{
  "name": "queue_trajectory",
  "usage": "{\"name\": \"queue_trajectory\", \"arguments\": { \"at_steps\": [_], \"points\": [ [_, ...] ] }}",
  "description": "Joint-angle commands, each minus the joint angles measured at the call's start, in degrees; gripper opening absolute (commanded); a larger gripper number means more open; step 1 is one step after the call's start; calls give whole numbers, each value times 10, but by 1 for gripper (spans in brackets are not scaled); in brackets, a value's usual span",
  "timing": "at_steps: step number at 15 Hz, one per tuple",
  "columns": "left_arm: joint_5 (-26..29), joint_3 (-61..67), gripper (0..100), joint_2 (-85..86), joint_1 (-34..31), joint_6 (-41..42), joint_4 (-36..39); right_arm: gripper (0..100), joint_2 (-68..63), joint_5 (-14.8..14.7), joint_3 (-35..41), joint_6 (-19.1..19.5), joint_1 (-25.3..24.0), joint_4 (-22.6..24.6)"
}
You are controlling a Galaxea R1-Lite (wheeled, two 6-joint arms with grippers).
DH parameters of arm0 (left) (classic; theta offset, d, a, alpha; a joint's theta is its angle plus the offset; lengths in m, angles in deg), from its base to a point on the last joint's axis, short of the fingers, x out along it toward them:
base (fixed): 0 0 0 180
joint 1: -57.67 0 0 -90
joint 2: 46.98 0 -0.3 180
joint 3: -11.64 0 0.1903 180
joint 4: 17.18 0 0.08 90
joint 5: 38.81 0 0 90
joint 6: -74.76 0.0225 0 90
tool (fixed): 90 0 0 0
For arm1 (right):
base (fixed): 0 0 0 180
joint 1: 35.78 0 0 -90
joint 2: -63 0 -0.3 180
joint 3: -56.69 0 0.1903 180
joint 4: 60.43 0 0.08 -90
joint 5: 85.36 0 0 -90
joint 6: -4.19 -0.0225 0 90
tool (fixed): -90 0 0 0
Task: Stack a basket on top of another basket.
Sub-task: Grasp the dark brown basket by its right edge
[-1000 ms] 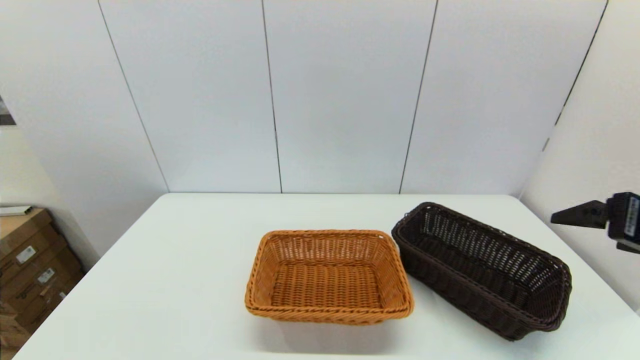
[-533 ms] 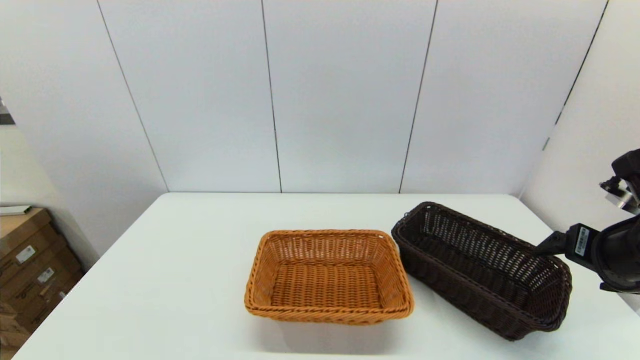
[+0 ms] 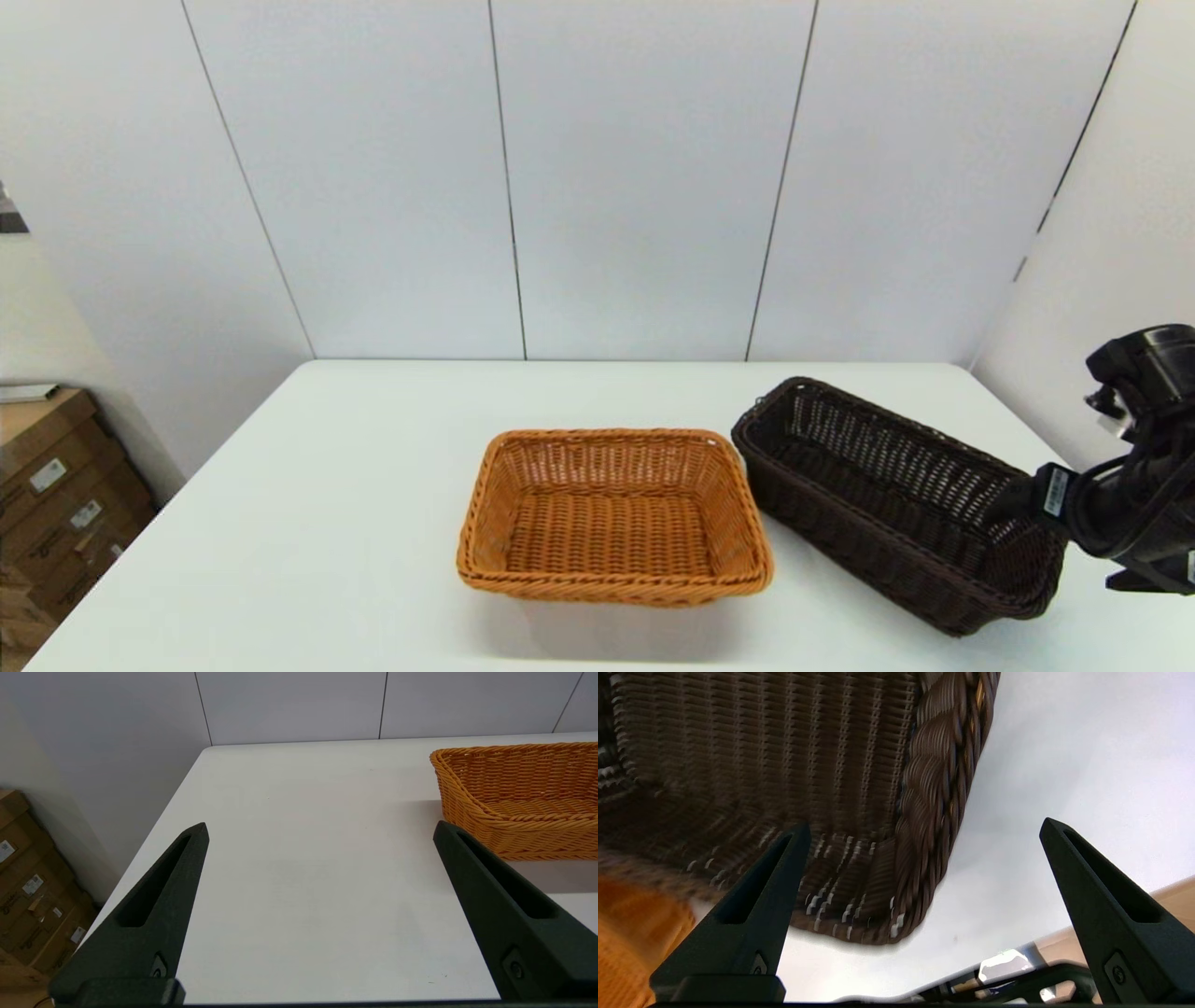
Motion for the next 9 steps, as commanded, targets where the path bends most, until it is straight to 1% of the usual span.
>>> {"name": "queue_trajectory", "arguments": {
  "at_steps": [1, 3, 9],
  "points": [
    [0, 0, 100, 0, 0, 0, 0, 100, -61, 2, 23, -3, 2, 36],
    [0, 0, 100, 0, 0, 0, 0, 100, -76, 3, 35, -18, 1, 61],
    [0, 0, 100, 0, 0, 0, 0, 100, -95, 6, 39, -24, -1, 66]
  ]
}}
